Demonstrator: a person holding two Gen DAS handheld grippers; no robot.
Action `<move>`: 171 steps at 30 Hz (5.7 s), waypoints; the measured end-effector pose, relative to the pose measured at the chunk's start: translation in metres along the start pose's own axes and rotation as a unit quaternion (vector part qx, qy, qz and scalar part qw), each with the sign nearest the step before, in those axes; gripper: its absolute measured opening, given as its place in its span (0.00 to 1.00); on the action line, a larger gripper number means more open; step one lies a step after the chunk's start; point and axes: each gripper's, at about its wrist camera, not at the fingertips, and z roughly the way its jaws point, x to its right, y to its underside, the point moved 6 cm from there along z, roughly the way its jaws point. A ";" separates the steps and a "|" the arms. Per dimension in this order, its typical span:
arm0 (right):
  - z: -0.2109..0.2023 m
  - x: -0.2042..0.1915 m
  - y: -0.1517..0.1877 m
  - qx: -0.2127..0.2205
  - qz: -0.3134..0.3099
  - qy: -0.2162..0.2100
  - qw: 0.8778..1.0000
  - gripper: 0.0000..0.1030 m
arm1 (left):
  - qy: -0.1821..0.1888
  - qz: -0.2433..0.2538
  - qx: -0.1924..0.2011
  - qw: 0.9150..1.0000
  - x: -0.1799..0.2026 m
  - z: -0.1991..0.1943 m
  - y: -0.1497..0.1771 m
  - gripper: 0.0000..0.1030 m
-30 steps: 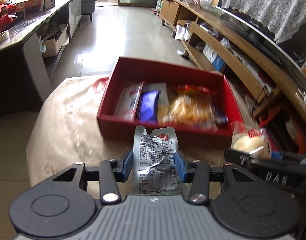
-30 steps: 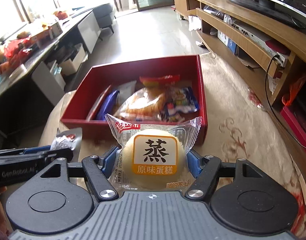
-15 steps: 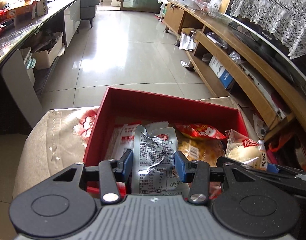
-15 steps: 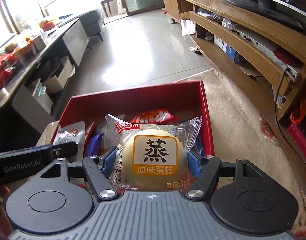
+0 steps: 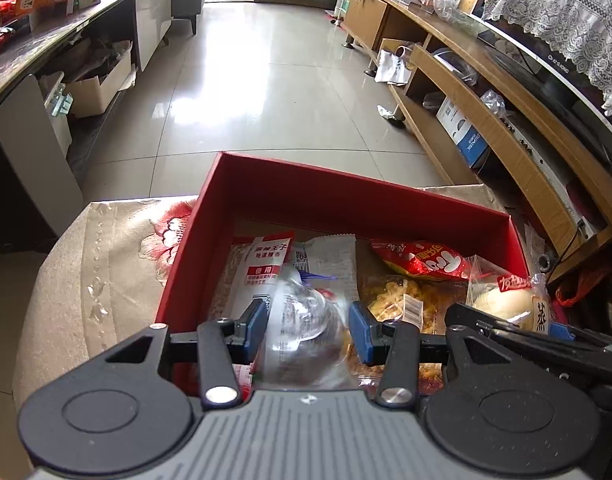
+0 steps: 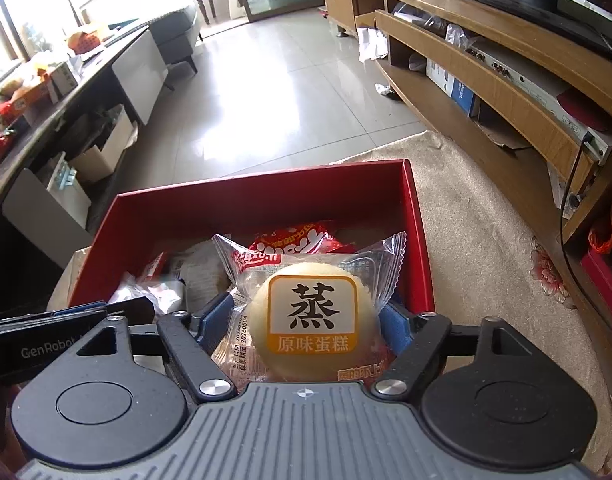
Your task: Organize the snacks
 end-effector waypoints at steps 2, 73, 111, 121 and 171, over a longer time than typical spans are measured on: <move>0.000 -0.002 0.000 0.000 -0.004 0.000 1.000 0.83 | 0.002 -0.003 0.000 1.000 -0.002 -0.001 0.000 0.39; -0.059 0.029 0.032 0.036 0.001 0.026 0.999 0.88 | -0.006 0.059 0.022 0.998 0.028 -0.052 0.046 0.50; -0.091 0.011 0.089 0.022 0.003 0.018 1.000 0.91 | -0.010 0.050 0.022 0.998 0.009 -0.091 0.103 0.64; -0.110 0.009 0.112 0.026 0.004 0.012 1.000 0.91 | -0.006 0.054 0.020 0.998 0.010 -0.106 0.130 0.68; -0.153 0.006 0.195 0.006 0.004 0.008 1.000 0.93 | -0.031 0.082 0.037 0.995 0.003 -0.162 0.211 0.74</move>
